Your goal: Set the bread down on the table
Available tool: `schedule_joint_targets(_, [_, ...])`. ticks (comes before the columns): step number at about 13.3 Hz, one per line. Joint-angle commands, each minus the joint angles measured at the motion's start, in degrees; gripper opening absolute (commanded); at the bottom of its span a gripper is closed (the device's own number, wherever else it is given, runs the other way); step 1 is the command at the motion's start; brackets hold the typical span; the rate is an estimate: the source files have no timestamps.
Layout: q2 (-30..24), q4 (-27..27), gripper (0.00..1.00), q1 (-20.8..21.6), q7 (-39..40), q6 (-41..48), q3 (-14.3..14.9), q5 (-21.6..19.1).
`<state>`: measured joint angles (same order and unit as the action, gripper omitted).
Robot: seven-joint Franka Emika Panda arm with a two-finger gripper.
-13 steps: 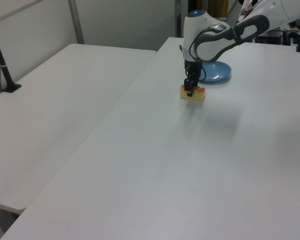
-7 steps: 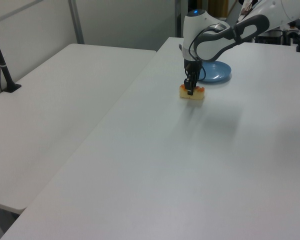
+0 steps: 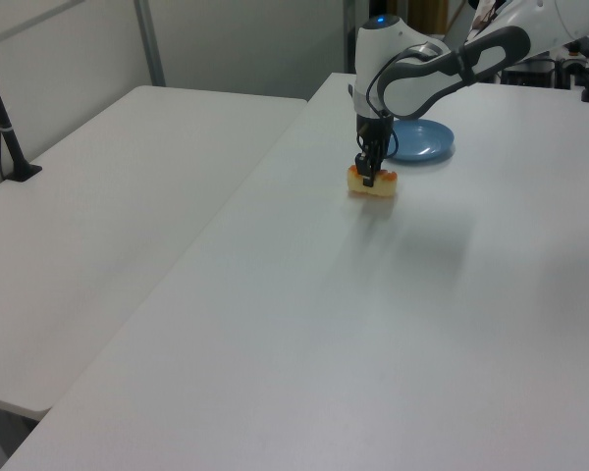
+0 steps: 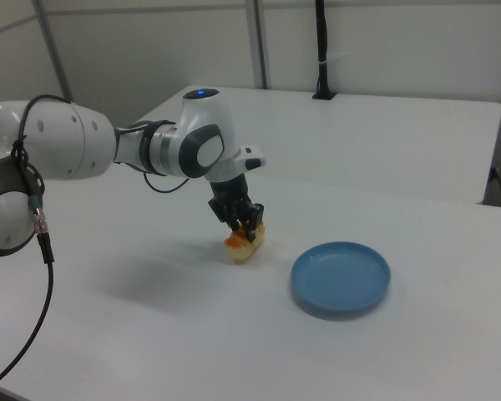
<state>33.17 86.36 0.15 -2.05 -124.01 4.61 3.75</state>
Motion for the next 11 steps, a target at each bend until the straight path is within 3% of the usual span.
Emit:
schedule_joint_targets(1, [-1.4,0.8,0.39,0.7,-2.0,1.8,0.2,0.6])
schedule_joint_targets(3, [-1.4,0.8,0.4,0.7,-2.0,1.8,0.2,0.6])
schedule_joint_targets(4, [-1.4,0.8,0.52,0.7,-2.0,1.8,0.2,0.6])
schedule_joint_targets(5, [-1.4,0.8,0.8,0.7,-2.0,1.8,0.2,0.6])
schedule_joint_targets(6, [-1.4,0.8,1.0,0.7,-2.1,1.8,0.2,0.6])
schedule_joint_targets(11, [-1.5,0.8,1.0,0.7,-2.1,1.8,0.2,0.6])
